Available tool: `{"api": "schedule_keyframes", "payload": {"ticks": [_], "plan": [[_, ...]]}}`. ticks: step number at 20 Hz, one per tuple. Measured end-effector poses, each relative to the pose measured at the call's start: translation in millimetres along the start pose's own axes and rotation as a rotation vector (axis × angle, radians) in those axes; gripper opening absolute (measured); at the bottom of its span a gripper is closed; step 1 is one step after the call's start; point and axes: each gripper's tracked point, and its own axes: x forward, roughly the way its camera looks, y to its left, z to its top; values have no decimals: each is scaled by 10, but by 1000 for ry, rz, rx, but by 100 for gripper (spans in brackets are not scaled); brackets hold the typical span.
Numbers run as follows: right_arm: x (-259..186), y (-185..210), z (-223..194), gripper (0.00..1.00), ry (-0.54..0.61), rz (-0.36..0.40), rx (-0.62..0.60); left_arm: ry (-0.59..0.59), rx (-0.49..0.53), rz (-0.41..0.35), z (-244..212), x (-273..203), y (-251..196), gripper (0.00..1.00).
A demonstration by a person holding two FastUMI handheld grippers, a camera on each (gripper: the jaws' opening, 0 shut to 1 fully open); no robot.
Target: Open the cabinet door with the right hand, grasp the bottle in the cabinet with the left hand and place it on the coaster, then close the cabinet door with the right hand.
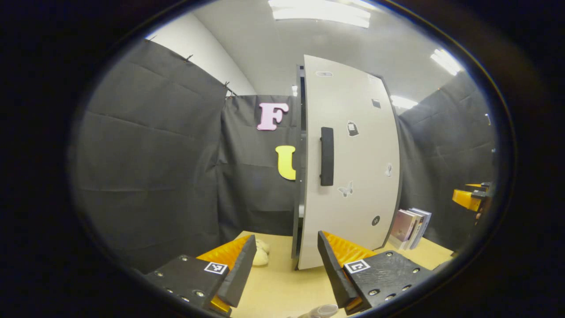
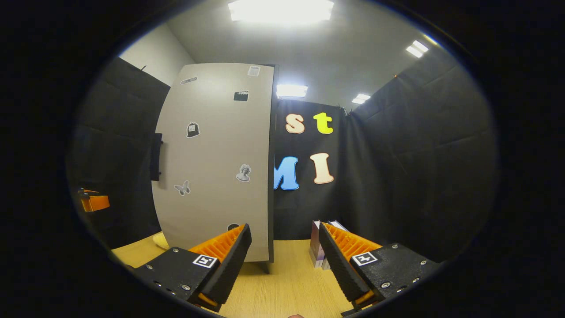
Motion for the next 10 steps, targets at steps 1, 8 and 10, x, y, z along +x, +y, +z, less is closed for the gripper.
{"api": "schedule_keyframes", "payload": {"ticks": [1,8,10], "plan": [[14,40,2,95,-2,4,-4,0,3,-1,-7,-5,-7,86],[36,209,47,95,-11,15,-1,4,0,25,-8,48,80,80],[47,229,57,94,-11,13,4,-1,2,29,5,69,140,86]]}}
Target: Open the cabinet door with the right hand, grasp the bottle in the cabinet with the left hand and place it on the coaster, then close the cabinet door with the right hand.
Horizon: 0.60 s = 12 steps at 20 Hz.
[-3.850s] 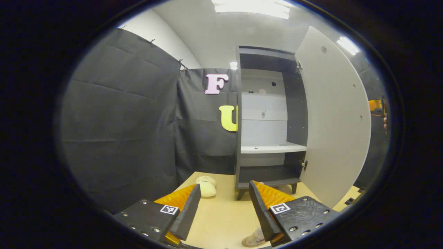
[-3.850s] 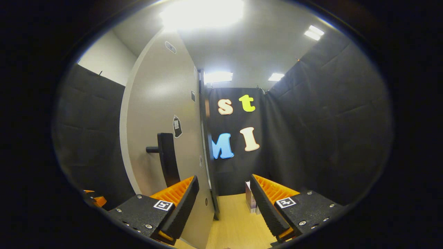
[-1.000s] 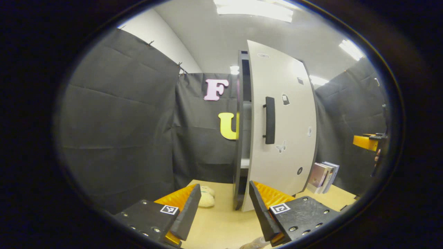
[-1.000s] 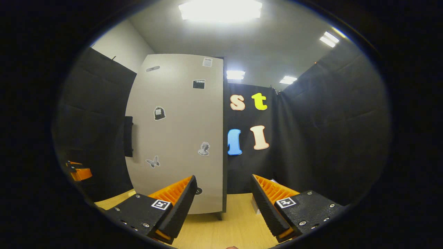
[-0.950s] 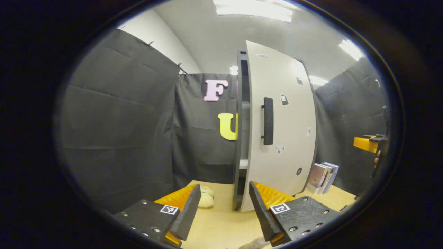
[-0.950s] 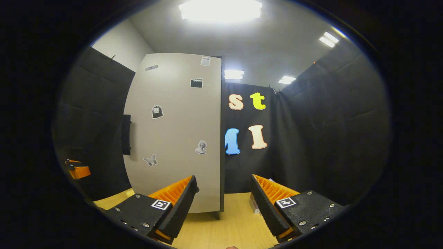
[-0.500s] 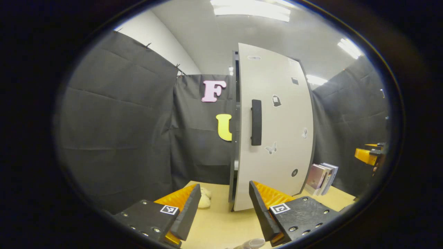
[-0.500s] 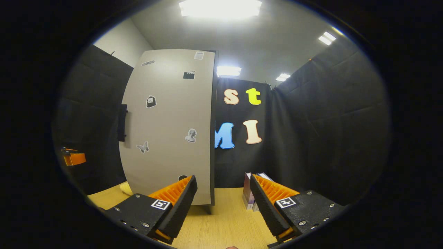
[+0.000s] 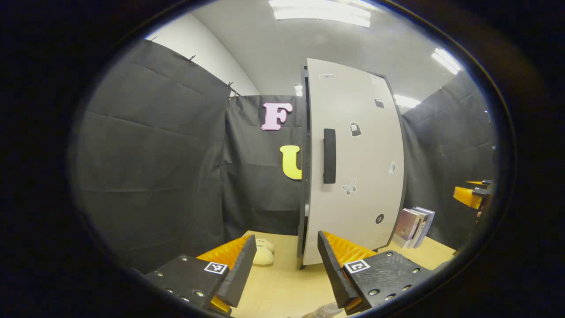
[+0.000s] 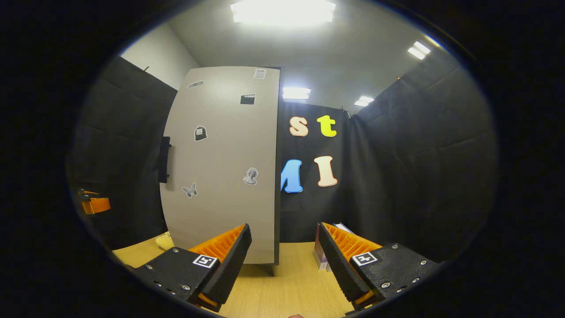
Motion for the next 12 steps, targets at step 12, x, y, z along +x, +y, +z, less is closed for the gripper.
{"api": "schedule_keyframes", "payload": {"ticks": [12], "plan": [[-32,91,66,95,-3,-3,8,-24,13,8,76,-59,106,80]]}}
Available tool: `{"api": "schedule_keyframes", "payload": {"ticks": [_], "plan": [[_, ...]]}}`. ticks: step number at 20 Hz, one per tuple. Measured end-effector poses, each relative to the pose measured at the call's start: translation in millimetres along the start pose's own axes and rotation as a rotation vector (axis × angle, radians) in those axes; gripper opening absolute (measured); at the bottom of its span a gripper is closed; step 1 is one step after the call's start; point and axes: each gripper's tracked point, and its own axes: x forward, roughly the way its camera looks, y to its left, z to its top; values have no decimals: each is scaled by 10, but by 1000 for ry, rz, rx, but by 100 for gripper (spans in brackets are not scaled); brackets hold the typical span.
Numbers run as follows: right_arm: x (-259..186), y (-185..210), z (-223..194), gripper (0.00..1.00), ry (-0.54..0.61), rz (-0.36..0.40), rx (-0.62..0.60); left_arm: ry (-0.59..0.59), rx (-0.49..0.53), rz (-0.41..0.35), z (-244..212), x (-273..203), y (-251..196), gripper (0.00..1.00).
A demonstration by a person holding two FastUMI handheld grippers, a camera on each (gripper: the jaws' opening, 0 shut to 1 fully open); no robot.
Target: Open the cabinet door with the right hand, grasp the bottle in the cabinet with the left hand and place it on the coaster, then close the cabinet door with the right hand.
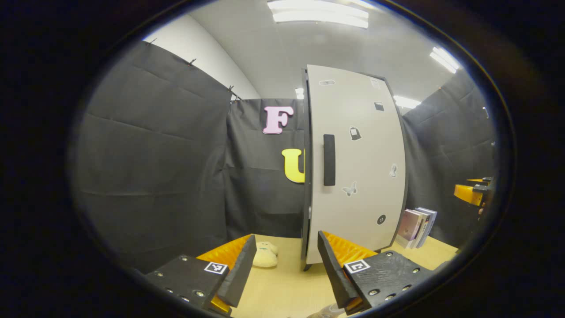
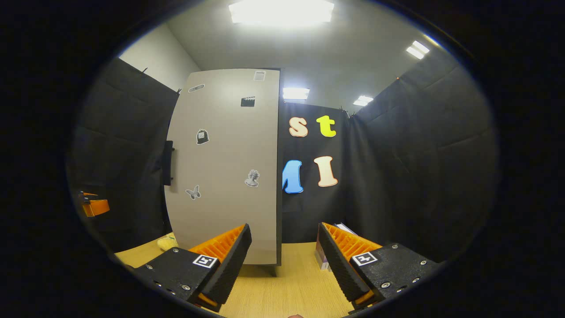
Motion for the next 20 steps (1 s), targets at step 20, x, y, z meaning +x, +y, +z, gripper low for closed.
{"api": "schedule_keyframes", "payload": {"ticks": [20], "plan": [[-29,-62,-4,95,4,-16,42,-23,-8,30,73,-25,123,80]]}}
